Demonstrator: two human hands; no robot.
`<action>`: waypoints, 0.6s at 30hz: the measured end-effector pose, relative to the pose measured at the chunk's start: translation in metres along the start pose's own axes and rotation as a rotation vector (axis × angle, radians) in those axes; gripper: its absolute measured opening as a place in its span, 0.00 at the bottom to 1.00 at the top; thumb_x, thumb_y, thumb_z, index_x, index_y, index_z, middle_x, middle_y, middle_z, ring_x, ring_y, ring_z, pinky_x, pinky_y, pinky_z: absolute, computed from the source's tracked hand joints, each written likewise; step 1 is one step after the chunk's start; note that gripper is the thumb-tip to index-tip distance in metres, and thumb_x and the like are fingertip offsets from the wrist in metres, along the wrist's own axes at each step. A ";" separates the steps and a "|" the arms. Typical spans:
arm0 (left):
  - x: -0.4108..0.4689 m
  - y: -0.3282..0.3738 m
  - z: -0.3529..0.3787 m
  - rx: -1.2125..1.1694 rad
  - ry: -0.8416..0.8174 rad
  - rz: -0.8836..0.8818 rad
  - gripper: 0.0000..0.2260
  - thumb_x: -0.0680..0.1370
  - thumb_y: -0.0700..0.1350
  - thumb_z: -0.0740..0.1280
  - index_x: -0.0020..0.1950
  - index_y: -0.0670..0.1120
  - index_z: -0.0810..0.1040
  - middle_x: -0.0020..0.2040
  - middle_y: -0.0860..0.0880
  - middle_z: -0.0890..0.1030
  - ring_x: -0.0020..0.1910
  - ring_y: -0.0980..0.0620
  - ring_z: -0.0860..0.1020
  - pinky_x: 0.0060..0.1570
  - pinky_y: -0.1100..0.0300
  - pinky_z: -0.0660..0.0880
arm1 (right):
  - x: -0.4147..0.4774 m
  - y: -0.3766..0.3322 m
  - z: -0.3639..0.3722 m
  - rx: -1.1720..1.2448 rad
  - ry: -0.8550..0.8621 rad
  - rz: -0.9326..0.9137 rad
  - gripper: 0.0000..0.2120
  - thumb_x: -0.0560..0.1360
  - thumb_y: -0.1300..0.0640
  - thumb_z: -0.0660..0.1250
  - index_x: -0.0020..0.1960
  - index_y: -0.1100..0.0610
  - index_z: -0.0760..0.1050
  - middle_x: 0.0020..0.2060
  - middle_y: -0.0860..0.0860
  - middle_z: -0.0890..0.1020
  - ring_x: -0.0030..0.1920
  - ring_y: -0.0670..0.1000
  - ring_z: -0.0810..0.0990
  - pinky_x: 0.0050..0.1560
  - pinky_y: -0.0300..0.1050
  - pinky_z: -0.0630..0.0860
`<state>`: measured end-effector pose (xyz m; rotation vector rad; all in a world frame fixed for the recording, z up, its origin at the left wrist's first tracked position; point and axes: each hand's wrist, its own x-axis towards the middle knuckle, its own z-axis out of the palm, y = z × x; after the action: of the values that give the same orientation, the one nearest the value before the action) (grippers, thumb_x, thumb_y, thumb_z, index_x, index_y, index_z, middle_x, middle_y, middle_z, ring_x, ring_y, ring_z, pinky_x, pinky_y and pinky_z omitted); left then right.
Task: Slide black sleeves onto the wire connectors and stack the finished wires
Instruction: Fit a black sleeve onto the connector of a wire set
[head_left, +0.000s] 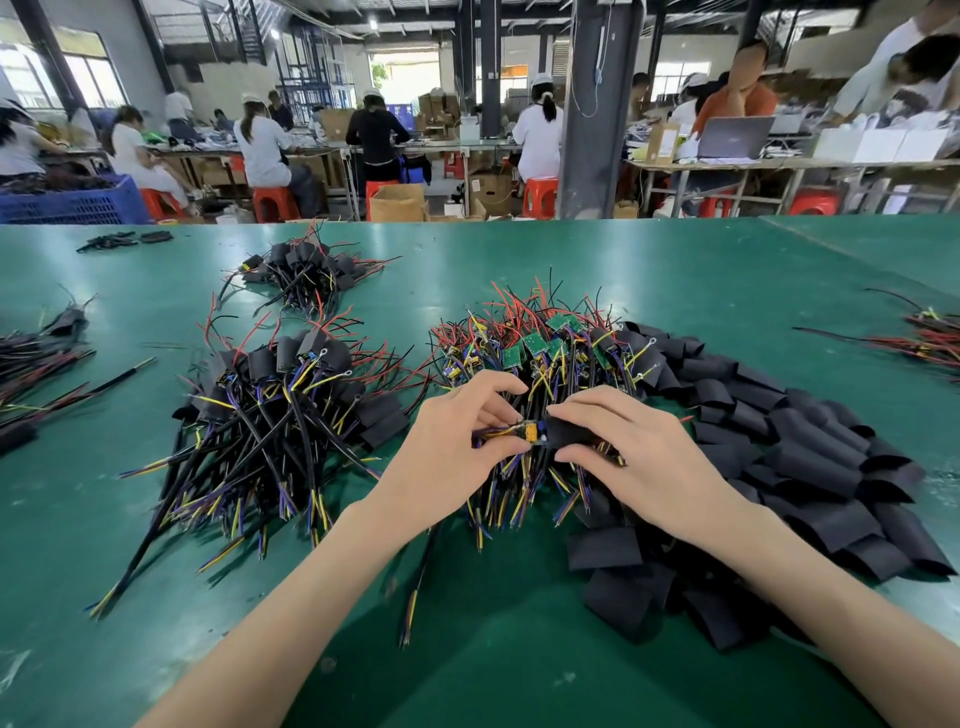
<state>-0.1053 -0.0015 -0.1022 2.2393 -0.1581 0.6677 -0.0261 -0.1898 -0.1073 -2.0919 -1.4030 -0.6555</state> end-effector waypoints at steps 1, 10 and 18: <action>0.000 0.000 0.000 -0.007 0.001 -0.002 0.20 0.69 0.38 0.76 0.58 0.48 0.75 0.43 0.54 0.80 0.42 0.63 0.77 0.48 0.75 0.70 | 0.000 0.001 0.000 0.008 0.003 -0.003 0.16 0.71 0.57 0.73 0.57 0.60 0.78 0.52 0.51 0.79 0.49 0.50 0.78 0.52 0.42 0.73; -0.001 0.001 -0.002 0.010 -0.017 -0.002 0.19 0.70 0.39 0.75 0.58 0.48 0.75 0.43 0.57 0.80 0.42 0.61 0.78 0.48 0.74 0.72 | 0.000 0.004 -0.003 0.123 0.026 0.026 0.13 0.71 0.59 0.74 0.54 0.59 0.79 0.50 0.49 0.80 0.48 0.47 0.79 0.51 0.44 0.74; -0.002 0.002 -0.003 -0.006 -0.004 0.024 0.19 0.69 0.38 0.76 0.57 0.47 0.76 0.44 0.53 0.81 0.43 0.61 0.78 0.50 0.73 0.72 | 0.001 0.004 0.000 0.237 0.051 0.096 0.12 0.69 0.60 0.75 0.52 0.58 0.80 0.46 0.45 0.80 0.44 0.35 0.74 0.49 0.27 0.69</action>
<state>-0.1086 -0.0005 -0.1001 2.2364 -0.1891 0.6750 -0.0225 -0.1909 -0.1073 -1.9284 -1.2771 -0.4756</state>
